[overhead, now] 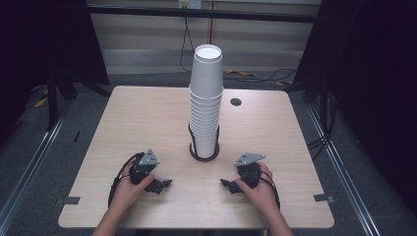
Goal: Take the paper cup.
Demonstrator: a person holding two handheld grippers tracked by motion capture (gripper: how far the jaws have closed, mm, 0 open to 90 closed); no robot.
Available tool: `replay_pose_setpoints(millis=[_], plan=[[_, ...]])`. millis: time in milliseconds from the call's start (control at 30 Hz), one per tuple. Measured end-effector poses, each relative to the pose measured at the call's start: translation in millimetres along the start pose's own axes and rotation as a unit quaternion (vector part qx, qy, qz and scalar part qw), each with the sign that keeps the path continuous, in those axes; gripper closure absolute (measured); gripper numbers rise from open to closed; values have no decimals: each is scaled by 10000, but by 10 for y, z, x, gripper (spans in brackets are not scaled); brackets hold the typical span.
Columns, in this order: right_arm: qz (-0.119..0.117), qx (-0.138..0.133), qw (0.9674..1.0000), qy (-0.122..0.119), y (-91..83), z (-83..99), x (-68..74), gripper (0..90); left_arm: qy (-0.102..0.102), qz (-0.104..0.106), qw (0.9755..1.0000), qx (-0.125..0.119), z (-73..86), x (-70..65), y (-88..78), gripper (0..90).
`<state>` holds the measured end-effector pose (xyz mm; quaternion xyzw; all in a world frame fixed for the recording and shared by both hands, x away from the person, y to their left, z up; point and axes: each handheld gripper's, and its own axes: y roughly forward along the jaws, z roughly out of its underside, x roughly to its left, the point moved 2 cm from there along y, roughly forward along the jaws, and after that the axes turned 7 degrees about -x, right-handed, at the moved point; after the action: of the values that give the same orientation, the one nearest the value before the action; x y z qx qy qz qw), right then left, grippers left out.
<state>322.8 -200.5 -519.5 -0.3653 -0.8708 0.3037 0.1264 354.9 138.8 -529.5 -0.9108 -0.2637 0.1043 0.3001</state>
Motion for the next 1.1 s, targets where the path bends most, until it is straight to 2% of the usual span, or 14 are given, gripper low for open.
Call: replay_pose_setpoints(millis=[433, 533, 600, 633, 667, 700, 733, 767, 800, 833, 867, 933, 967, 1100], plan=[[50, -43, 10000, 39, -10, 2, 27, 133, -191, -245, 9995, 40, 27, -59, -45, 0], [38, -61, 10000, 58, -20, 6, 32, 145, -136, -186, 9997, 52, 19, -70, -48, 7], [-107, -89, 9999, 102, -46, 19, 43, 142, -171, -26, 9999, 1, -27, -74, -79, 30], [-195, -137, 9994, 252, -61, 21, 39, 141, -263, 15, 9996, -89, -56, -74, -99, 30], [-195, -137, 9994, 252, -61, 21, 39, 141, -263, 15, 9996, -89, -56, -74, -99, 30], [-316, -254, 9982, 443, -112, -12, 11, 142, -278, 27, 9995, -150, -93, -57, -128, 30], [-364, -357, 9975, 491, -148, -52, -6, 142, -491, 174, 9981, -331, -187, -29, -187, 30], [-364, -357, 9975, 491, -148, -52, -6, 142, -491, 174, 9981, -331, -187, -29, -187, 30], [-412, -577, 9962, 510, -229, -180, -36, 142, -583, 286, 9971, -393, -300, 0, -245, 30], [-412, -577, 9962, 510, -229, -180, -36, 142, -583, 286, 9971, -393, -300, 0, -245, 31], [-459, -777, 9946, 504, -307, -337, -52, 142, -546, 342, 9965, -528, -433, 24, -310, 30], [-526, -858, 9936, 516, -343, -421, -52, 142, -474, 332, 9965, -598, -508, 35, -340, 31], [-631, -993, 9919, 471, -408, -586, -54, 142, -481, 450, 9951, -734, -654, 44, -381, 30], [-636, -1048, 9913, 483, -520, -857, -87, 143, -433, 536, 9947, -763, -841, 68, -403, 30]])
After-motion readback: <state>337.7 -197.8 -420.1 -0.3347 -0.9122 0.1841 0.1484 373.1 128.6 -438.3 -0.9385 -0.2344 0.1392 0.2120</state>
